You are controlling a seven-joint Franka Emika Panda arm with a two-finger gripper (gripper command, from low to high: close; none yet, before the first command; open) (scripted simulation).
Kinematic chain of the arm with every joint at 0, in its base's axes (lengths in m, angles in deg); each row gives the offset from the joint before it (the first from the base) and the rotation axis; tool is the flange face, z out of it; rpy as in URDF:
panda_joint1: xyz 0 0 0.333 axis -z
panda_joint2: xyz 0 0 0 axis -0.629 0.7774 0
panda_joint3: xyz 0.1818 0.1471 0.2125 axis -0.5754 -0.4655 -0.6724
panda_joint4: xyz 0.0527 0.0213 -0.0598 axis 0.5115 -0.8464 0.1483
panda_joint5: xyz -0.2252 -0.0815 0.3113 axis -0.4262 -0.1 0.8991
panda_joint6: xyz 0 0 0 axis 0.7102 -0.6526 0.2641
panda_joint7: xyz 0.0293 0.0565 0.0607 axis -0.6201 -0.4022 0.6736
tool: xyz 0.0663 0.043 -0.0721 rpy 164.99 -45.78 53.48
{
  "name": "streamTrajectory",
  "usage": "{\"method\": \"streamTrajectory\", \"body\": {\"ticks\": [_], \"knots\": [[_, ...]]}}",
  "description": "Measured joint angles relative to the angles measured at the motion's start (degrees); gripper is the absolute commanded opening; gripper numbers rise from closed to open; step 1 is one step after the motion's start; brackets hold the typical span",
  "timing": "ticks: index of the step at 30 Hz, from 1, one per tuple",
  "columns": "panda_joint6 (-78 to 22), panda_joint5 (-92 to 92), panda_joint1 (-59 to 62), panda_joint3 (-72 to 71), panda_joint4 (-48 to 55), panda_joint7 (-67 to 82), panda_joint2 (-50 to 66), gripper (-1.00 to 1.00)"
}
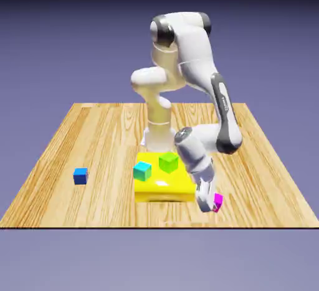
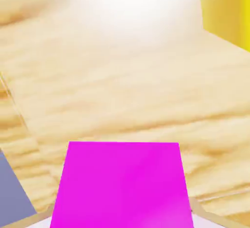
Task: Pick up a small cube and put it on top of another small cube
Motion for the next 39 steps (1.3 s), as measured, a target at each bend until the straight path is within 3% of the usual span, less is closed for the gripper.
{"method": "streamTrajectory", "body": {"ticks": [39], "knots": [[28.5,51.2,-81.0,71.7,2.5,-32.6,-3.2,-1.0]]}}
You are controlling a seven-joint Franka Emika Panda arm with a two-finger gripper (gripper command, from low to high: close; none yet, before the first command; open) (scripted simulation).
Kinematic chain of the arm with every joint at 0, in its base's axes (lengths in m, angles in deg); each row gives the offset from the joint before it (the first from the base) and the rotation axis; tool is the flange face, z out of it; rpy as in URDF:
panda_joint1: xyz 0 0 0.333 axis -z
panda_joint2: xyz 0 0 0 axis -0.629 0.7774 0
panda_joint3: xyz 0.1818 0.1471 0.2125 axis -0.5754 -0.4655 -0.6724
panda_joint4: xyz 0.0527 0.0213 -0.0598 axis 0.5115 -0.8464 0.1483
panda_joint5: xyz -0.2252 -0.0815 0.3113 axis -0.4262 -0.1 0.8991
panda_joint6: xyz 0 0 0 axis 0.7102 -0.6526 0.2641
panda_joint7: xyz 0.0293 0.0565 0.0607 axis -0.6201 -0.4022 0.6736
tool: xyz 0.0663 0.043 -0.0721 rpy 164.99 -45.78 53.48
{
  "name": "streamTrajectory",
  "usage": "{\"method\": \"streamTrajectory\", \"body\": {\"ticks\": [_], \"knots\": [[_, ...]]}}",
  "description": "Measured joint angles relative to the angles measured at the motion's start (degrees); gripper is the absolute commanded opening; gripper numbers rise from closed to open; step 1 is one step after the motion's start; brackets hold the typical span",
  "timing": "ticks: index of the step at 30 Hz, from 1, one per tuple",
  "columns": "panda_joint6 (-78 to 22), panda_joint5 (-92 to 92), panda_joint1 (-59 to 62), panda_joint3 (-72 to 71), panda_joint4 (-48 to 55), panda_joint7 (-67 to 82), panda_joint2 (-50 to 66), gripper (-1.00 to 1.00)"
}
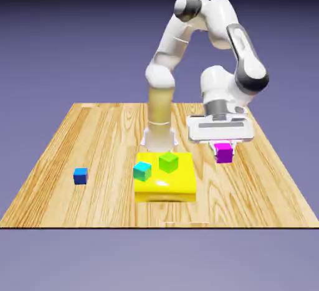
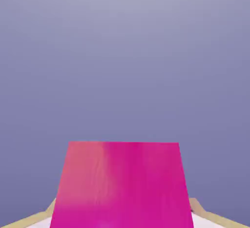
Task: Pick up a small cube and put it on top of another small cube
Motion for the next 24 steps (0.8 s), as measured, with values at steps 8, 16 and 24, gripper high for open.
{"method": "streamTrajectory", "body": {"ticks": [8,16,24], "knots": [[19.0,19.6,-16.6,8.8,-15.9,-17.3,2.8,-1.0],[18.5,26.3,-12.6,4.4,-19.7,-21.1,7.5,-1.0],[11.5,28.5,-1.8,-4.3,-19.3,-20.3,12.7,1.0]]}}
